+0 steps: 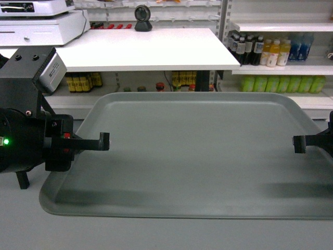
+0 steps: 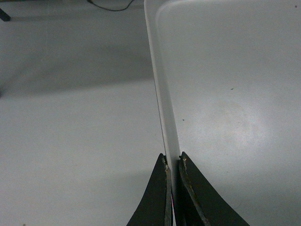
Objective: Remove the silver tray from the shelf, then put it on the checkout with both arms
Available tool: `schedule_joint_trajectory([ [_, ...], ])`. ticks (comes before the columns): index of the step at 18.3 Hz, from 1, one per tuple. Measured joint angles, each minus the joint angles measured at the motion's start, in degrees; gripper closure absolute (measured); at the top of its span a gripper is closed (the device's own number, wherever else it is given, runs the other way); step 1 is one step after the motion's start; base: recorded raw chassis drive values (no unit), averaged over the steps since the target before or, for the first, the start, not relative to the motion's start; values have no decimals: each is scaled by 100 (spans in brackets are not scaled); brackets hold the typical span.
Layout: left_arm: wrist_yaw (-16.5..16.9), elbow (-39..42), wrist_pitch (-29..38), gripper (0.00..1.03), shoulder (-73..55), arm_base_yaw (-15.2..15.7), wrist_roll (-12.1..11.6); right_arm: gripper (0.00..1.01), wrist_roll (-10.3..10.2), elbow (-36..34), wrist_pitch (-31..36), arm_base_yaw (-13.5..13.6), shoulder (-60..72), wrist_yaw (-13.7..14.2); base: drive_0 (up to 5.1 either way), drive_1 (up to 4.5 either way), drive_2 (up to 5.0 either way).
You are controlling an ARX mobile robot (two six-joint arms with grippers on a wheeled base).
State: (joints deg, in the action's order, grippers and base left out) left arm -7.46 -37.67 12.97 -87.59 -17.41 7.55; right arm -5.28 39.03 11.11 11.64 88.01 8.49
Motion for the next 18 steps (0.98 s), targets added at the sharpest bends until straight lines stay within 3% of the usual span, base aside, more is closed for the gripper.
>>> schedule_joint_trajectory([
  [15,0,0,-7,100,-2,0,0,98,2,0,-7,-2,0,0,-499,246,246],
  [18,17,0,-26,100,-2,55,-7,98,-2,2,26,70,0,-28,0,0,0],
])
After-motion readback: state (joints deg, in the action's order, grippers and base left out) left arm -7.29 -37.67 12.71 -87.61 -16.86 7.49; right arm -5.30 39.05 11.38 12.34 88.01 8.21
